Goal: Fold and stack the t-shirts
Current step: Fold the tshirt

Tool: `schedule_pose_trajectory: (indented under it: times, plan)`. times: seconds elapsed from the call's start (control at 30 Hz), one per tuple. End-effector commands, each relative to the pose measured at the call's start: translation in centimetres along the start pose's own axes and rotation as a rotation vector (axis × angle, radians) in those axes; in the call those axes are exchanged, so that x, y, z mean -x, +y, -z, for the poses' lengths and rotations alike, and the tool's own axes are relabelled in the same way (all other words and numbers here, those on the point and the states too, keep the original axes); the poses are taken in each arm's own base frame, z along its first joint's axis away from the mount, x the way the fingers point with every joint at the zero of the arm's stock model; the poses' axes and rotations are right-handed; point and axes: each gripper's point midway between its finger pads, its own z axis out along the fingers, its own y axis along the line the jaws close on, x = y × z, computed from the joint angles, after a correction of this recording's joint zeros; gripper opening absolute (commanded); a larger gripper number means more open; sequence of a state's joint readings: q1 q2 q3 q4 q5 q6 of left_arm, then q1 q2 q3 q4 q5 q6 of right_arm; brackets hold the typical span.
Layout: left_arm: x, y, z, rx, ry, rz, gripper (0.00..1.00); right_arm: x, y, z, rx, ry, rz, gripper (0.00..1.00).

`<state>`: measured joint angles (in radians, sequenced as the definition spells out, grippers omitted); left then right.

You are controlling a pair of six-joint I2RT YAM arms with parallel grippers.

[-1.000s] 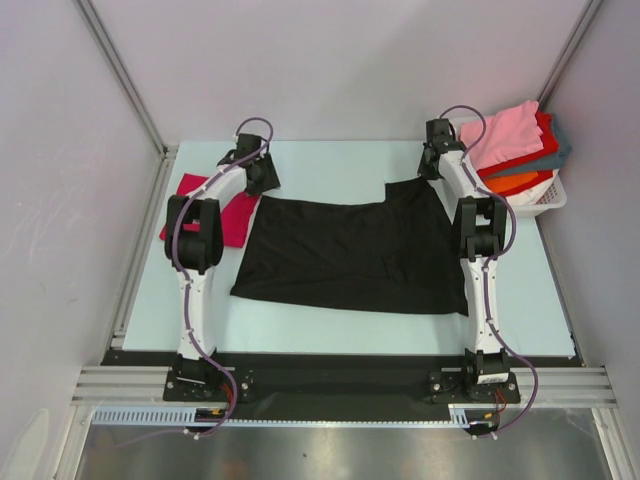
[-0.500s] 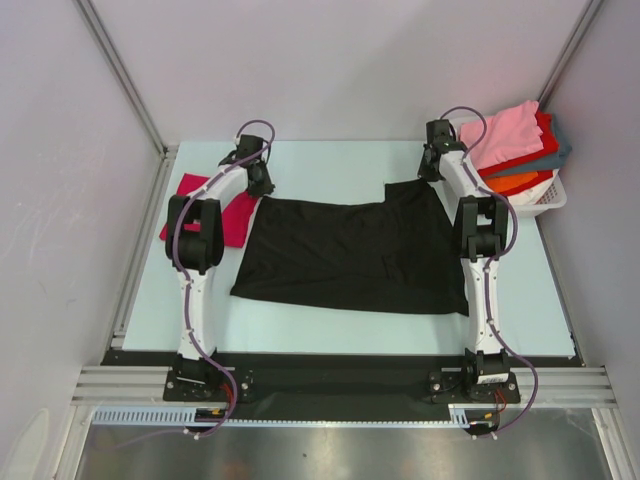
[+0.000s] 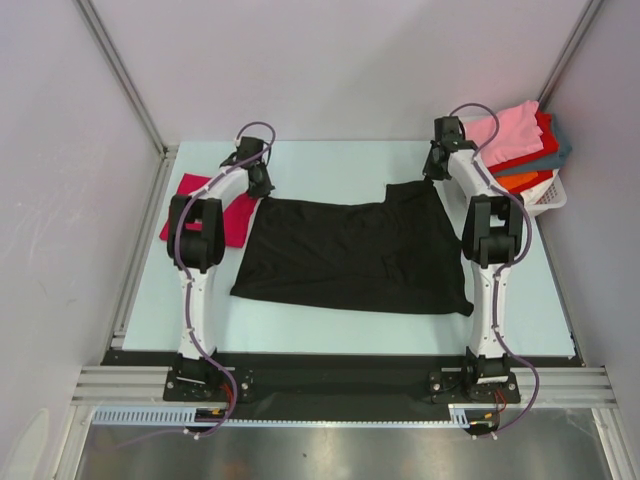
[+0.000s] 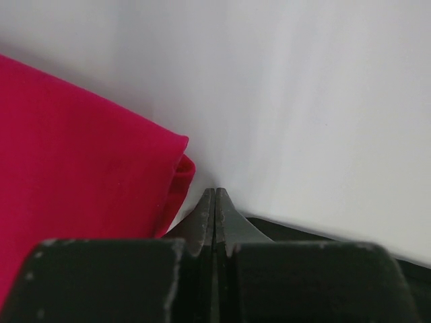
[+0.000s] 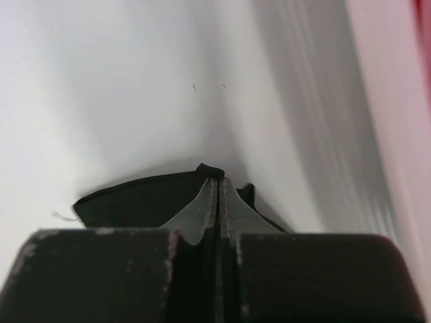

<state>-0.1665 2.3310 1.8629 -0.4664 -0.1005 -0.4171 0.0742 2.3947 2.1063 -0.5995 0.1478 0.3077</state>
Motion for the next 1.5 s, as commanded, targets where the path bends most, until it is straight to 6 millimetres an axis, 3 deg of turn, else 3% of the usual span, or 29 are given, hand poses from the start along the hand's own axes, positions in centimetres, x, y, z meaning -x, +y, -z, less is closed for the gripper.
schedule_pose_trajectory:
  times: [0.0,0.37,0.53,0.7,1.07,1.23,1.3,1.47]
  plan:
    - [2.9,-0.8,2.1,-0.055,-0.092,0.021,0.00,4.5,1.0,3.9,0.058,-0.123,-0.045,0.00]
    - [3.3,-0.9,4.0,-0.087,-0.151,0.047,0.00,4.1,0.6,6.6,0.074,-0.140,-0.056,0.00]
    - [3.1,-0.6,4.7,-0.089,-0.167,0.052,0.00,2.9,0.3,7.6,0.088,-0.136,-0.069,0.00]
    - [4.2,-0.5,6.3,-0.105,-0.223,0.063,0.00,3.0,0.0,9.0,0.091,-0.154,-0.080,0.00]
    - [4.0,-0.1,6.8,-0.102,-0.234,0.076,0.00,3.3,-0.6,12.3,0.091,-0.188,-0.098,0.00]
    - [3.4,0.3,7.6,-0.100,-0.254,0.085,0.00,2.0,-1.1,13.8,0.082,-0.189,-0.095,0.00]
    - [4.1,0.2,8.8,-0.113,-0.295,0.093,0.00,2.1,-1.2,15.0,0.081,-0.209,-0.101,0.00]
    - [4.0,0.4,10.2,-0.130,-0.329,0.103,0.00,-0.1,-1.7,15.9,0.078,-0.196,-0.099,0.00]
